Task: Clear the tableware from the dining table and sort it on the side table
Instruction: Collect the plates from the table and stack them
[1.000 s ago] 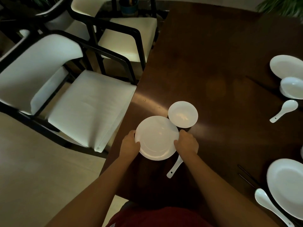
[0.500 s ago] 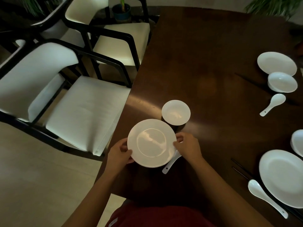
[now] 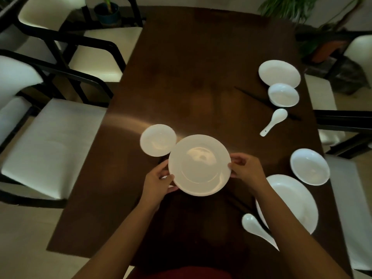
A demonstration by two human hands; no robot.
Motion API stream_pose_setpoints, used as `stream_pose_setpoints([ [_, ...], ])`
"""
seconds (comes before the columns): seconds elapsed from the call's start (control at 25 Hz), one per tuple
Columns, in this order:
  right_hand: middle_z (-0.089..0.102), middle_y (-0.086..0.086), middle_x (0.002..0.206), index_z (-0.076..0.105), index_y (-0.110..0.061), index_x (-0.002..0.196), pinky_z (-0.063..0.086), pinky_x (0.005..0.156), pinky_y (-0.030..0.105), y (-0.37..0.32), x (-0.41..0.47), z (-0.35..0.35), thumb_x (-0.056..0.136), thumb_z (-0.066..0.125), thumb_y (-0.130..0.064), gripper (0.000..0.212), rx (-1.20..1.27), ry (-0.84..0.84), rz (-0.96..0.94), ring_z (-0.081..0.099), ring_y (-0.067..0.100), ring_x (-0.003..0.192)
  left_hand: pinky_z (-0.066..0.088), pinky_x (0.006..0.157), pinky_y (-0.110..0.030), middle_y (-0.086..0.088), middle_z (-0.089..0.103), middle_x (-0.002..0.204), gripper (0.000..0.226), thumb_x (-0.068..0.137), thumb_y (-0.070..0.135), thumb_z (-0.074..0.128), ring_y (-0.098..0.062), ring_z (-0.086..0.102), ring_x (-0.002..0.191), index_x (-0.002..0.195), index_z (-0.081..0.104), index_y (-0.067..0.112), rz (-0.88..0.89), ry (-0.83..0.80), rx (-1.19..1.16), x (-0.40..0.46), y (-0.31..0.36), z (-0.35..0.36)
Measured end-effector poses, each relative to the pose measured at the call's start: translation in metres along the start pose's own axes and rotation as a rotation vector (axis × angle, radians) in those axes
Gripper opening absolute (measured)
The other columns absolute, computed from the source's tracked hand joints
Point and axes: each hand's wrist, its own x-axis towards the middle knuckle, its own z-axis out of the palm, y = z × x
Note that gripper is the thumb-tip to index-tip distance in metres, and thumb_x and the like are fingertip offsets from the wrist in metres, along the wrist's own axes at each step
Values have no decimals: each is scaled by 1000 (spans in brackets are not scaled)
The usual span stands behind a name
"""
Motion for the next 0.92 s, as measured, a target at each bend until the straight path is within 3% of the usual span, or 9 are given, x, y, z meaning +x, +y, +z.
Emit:
stream_pose_setpoints([
  [0.16, 65, 16, 101, 64, -7, 105, 57, 79, 44, 20, 41, -44, 82, 62, 2, 25, -67, 22, 36, 64, 29, 93, 55, 53, -18, 2, 65, 95, 40, 85, 5, 62, -14, 63, 89, 114, 58, 32, -28, 35, 5, 27, -13, 64],
  [0.32, 65, 12, 99, 64, -7, 105, 58, 76, 39, 35, 66, -60, 84, 58, 1, 23, -127, 6, 44, 64, 27, 91, 53, 51, -15, 5, 62, 92, 42, 85, 2, 60, -12, 59, 87, 119, 59, 26, 1, 93, 79, 46, -24, 92],
  [0.56, 66, 8, 100, 66, -10, 106, 58, 74, 34, 39, 88, -59, 84, 57, 2, 27, -185, -8, 18, 65, 26, 89, 55, 55, -17, 6, 59, 91, 45, 86, 0, 57, -14, 58, 88, 124, 57, 22, 29, 182, 208, 63, -33, 102],
  [0.76, 66, 12, 106, 62, -11, 113, 55, 86, 40, 37, 90, -65, 84, 62, -7, 29, -202, 22, 5, 63, 18, 78, 57, 61, -23, 1, 62, 93, 45, 86, 2, 58, -17, 60, 93, 126, 54, 21, 2, 219, 165, 65, -37, 103],
  [0.92, 66, 3, 96, 63, -16, 109, 56, 86, 38, 53, 56, -95, 84, 64, -14, 25, -147, 51, -19, 64, 11, 78, 56, 58, -18, 4, 62, 92, 45, 86, 4, 59, -14, 61, 89, 127, 53, 22, 3, 203, 162, 65, -38, 102],
])
